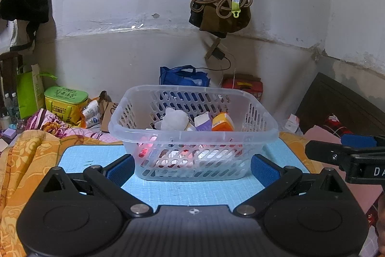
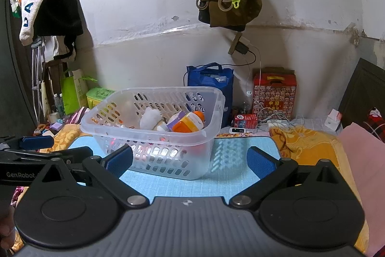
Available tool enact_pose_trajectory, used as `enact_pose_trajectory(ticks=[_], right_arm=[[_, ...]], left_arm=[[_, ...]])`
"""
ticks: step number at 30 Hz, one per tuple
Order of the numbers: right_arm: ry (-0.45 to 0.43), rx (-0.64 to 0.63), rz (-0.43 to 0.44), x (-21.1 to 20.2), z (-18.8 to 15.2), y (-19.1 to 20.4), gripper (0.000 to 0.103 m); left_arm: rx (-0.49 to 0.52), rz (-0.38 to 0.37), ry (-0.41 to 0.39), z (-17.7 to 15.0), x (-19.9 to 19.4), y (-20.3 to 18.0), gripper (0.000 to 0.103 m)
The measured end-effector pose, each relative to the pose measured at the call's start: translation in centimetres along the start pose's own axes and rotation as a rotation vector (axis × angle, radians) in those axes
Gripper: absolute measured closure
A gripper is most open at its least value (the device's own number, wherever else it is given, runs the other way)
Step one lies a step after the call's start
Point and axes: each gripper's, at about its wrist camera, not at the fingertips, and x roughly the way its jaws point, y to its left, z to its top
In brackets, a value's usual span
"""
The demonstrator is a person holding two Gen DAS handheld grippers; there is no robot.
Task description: Organize objects
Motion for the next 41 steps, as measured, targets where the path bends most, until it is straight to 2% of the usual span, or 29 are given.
enact_pose_trajectory(ticks=[27,37,41], right_arm=[[0.002,-0.005,0.001,0.09,-0.03,-0.04,0.000],[0.005,-0.011,0.001,0.15,-0.11,0.00,0.000],[0.007,-0.006,0.002,0.17,-0.17,-0.08,0.000]], left_arm=[[0.005,0.008,0.008,-0.12,0.24,-0.05,0.000],[0.005,-0.011,0.015,-0.34,0.32,-0.19,0.000],[0.022,0.002,-0.008,-0.48,0.06,-0.57,0.000]])
